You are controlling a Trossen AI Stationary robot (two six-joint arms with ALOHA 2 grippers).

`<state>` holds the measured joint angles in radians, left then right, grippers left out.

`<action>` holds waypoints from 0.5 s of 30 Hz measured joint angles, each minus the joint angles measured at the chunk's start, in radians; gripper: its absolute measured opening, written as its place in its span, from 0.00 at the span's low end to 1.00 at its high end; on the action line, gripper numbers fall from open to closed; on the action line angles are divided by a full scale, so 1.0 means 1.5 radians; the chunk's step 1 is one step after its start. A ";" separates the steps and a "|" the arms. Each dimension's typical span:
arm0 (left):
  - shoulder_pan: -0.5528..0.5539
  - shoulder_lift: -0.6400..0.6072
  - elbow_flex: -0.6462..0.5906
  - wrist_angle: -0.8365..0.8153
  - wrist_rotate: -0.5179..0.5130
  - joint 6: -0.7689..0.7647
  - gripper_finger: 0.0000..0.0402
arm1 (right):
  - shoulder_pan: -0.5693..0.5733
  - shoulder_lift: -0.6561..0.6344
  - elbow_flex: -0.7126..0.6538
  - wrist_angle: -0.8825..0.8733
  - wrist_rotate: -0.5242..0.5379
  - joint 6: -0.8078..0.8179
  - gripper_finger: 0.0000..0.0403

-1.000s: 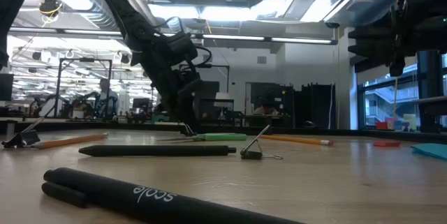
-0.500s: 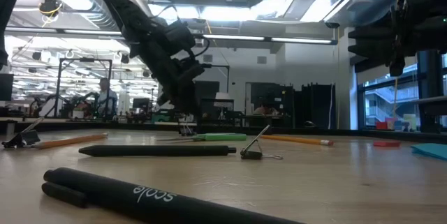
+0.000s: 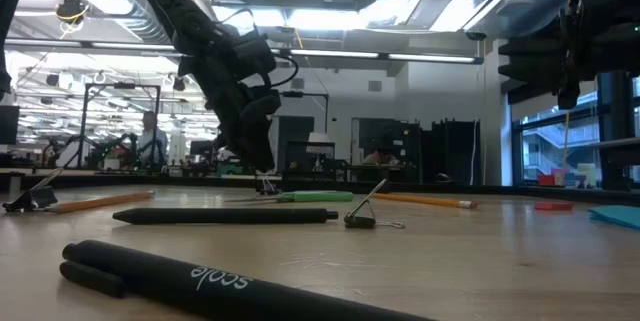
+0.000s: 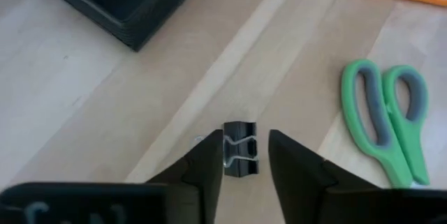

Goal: Pick and place office supplies into organizer
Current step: Put the top black binder clip into the desk organizer

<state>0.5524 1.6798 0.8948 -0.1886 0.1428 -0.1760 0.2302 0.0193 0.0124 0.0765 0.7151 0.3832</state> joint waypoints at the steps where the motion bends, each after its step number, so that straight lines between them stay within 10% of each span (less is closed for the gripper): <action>1: 0.000 0.000 0.000 0.000 -0.001 -0.002 0.32 | 0.000 0.000 0.000 0.000 0.000 0.000 0.45; 15: 0.000 0.028 0.000 0.004 -0.011 -0.031 0.42 | 0.000 0.000 0.000 0.000 0.000 0.000 0.45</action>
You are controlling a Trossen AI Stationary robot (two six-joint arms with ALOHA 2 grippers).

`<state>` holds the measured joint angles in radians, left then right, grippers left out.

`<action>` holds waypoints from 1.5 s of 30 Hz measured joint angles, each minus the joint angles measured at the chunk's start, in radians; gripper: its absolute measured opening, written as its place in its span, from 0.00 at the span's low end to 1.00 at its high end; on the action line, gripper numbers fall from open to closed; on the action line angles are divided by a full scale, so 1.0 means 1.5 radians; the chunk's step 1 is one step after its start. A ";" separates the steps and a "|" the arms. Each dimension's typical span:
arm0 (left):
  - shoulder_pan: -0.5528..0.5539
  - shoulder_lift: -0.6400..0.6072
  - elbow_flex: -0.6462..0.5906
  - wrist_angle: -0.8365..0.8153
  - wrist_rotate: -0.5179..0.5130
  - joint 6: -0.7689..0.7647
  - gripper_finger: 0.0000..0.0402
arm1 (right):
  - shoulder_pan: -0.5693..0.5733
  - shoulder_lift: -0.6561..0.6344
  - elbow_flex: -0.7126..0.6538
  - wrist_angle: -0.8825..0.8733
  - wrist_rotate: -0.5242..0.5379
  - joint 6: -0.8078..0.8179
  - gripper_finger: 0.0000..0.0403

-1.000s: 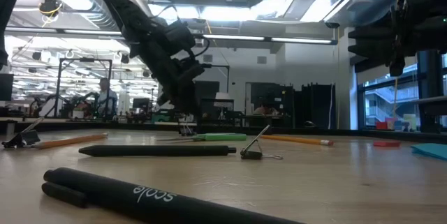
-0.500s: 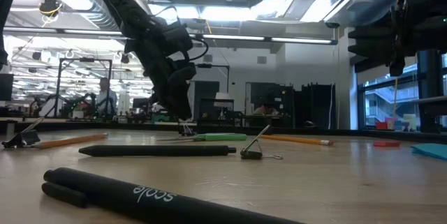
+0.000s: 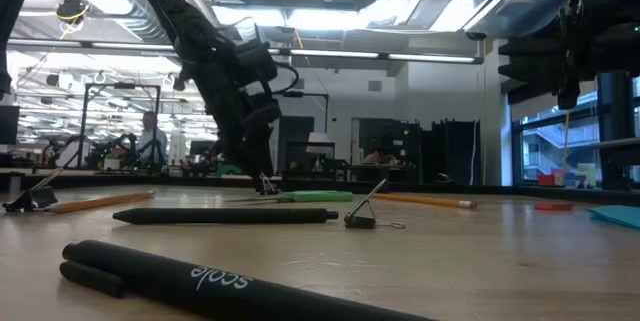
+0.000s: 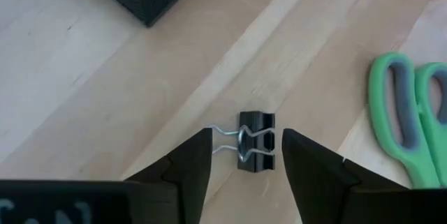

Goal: Pick and place office supplies into organizer
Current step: Put the top black binder clip into the desk organizer

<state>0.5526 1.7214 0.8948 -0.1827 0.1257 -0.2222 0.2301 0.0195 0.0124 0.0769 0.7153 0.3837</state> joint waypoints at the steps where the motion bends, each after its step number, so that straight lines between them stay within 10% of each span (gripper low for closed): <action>1: 0.000 0.000 0.000 0.000 0.000 0.000 0.41 | 0.000 0.000 0.000 0.000 0.000 0.000 0.45; 31: -0.001 0.000 0.001 0.001 0.010 0.000 0.01 | 0.000 0.000 0.000 0.000 0.000 0.000 0.45; 45: -0.001 0.001 0.000 0.025 0.002 0.005 0.01 | 0.000 0.000 0.000 0.000 0.000 -0.002 0.45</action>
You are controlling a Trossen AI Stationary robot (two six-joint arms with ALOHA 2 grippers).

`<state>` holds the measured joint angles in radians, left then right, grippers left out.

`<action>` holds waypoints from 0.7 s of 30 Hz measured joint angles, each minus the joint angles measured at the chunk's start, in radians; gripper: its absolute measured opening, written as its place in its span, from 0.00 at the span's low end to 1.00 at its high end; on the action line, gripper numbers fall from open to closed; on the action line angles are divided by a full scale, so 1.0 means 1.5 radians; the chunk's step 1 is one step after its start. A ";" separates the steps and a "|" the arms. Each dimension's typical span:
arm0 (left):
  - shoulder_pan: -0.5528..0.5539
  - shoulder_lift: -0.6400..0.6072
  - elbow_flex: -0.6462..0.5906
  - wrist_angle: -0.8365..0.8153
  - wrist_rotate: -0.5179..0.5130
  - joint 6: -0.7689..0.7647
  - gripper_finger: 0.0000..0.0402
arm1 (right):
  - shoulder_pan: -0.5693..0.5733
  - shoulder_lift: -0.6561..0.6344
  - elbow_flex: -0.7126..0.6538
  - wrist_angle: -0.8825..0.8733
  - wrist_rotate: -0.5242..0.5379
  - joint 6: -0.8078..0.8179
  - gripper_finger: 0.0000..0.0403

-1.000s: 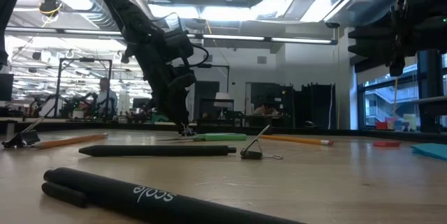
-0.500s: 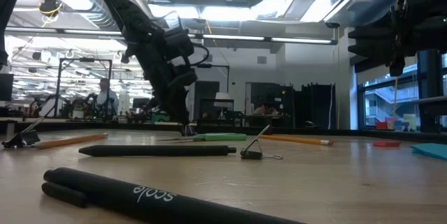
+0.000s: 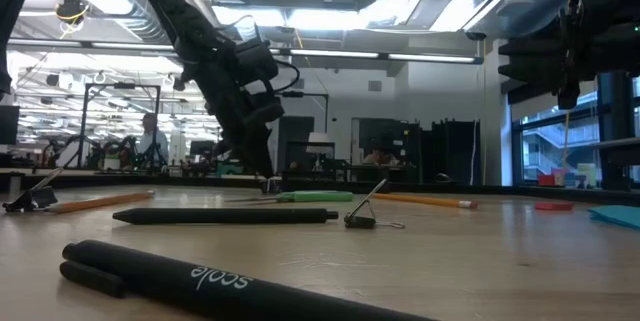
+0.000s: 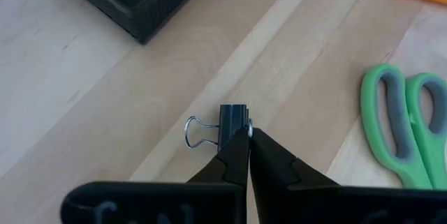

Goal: Pick and place office supplies into organizer
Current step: Put the top black binder clip into the desk organizer

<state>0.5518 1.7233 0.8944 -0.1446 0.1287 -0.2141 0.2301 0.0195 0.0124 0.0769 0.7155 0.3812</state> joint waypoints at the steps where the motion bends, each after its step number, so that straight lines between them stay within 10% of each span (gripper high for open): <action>1: 0.000 0.000 0.000 0.005 0.000 0.000 0.01 | 0.000 0.000 0.000 0.000 0.000 0.001 0.45; 21: -0.008 -0.062 0.000 0.189 -0.020 0.156 0.01 | 0.000 0.000 0.000 0.000 0.000 0.000 0.45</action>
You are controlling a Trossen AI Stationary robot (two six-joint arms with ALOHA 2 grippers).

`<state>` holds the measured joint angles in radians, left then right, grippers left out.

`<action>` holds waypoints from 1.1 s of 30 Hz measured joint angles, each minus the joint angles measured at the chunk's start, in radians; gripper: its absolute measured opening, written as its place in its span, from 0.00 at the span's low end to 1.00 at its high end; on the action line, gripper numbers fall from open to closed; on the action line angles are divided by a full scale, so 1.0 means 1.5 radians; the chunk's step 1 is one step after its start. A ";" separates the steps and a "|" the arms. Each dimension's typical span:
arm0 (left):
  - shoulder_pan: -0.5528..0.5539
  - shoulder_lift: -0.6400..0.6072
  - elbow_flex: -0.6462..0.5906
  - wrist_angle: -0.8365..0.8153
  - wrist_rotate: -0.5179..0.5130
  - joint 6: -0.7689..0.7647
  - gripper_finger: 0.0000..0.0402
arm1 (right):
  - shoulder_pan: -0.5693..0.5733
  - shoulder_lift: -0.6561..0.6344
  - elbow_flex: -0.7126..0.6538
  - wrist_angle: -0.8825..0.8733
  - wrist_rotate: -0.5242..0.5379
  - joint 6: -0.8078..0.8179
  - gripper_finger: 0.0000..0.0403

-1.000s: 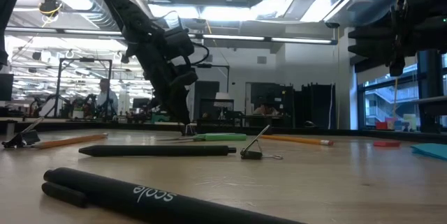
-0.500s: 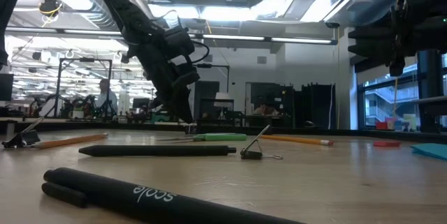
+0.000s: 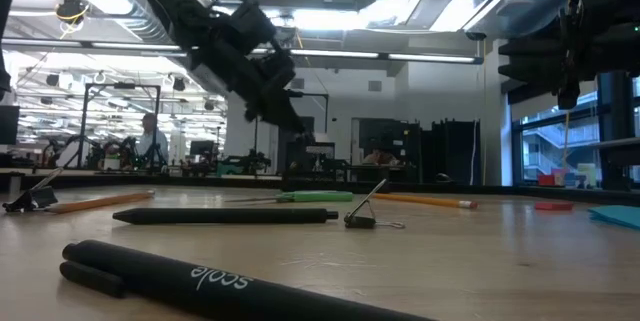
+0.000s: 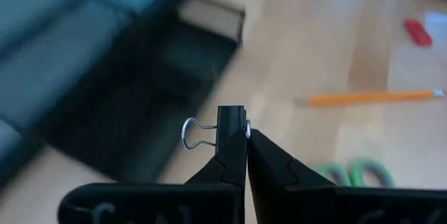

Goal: Pick and place office supplies into organizer
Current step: Put the top black binder clip into the desk organizer

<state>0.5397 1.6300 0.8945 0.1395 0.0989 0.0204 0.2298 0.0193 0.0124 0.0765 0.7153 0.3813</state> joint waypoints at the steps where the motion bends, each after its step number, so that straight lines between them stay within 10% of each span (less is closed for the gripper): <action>1: 0.001 0.000 0.000 0.015 -0.016 0.022 0.01 | 0.000 0.000 0.000 0.000 0.000 0.000 0.45; 33: 0.039 0.115 0.000 0.083 -0.099 0.048 0.01 | 0.000 0.000 0.000 0.000 0.000 -0.033 0.45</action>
<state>0.5983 1.8023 0.8940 0.2641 -0.0494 0.0917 0.2300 0.0195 0.0124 0.0765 0.7154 0.3321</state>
